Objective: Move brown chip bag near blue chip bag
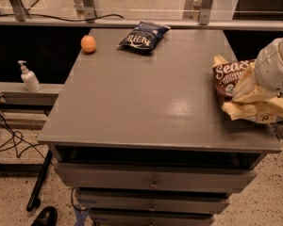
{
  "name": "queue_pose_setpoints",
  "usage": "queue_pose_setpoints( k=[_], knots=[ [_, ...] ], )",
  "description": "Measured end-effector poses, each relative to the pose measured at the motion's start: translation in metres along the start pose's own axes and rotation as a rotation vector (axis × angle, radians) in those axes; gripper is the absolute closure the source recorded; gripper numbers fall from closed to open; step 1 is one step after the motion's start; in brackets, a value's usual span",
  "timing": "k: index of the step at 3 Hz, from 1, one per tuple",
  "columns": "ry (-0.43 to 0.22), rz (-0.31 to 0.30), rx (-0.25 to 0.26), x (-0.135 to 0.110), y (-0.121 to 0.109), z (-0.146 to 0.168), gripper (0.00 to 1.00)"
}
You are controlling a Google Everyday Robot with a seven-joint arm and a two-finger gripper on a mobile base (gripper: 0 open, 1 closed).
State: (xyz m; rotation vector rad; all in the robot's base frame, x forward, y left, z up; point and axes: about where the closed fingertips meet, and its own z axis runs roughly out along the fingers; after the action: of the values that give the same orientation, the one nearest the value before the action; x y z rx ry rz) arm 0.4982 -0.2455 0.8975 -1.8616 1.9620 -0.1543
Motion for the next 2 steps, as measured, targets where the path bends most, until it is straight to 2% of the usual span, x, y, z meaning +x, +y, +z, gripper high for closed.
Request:
queue_pose_setpoints(
  k=[1,2],
  knots=[
    [0.02,-0.007,0.004,0.003,-0.001,0.002,1.0],
    [0.056,-0.092,0.071,-0.008,-0.03,0.005,1.0]
  ],
)
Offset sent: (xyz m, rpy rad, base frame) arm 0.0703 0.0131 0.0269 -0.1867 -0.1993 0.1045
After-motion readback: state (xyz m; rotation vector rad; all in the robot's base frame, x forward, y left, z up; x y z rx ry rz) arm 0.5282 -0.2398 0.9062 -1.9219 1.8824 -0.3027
